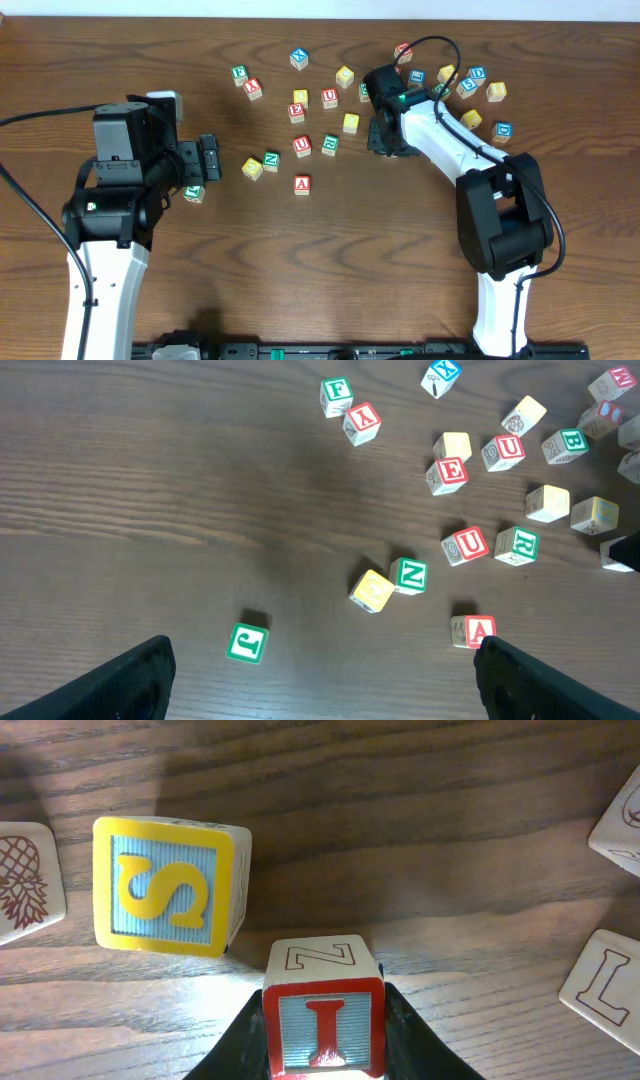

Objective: Spell out AI2

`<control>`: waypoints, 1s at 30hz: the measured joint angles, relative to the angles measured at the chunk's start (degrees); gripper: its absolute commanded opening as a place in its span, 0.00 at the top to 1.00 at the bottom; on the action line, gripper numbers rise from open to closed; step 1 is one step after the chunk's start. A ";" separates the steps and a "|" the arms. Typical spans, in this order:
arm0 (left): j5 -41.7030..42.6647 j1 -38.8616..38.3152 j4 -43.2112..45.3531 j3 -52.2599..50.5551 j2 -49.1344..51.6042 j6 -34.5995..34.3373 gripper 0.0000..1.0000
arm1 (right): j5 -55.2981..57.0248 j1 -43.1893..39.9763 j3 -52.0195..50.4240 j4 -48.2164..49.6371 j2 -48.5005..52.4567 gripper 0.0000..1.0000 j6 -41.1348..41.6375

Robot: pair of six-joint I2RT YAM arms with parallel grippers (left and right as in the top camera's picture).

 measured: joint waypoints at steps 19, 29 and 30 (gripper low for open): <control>0.00 0.00 0.00 0.00 0.00 0.00 0.06 | -1.36 1.42 2.08 -3.23 -2.69 0.79 -1.70; 0.00 0.00 0.00 0.00 0.00 0.00 0.06 | -1.42 7.93 2.51 -5.84 -10.80 0.82 -2.91; 0.00 0.00 0.00 0.00 0.00 -0.02 0.06 | -1.42 8.85 2.54 -6.19 -10.80 0.82 -2.95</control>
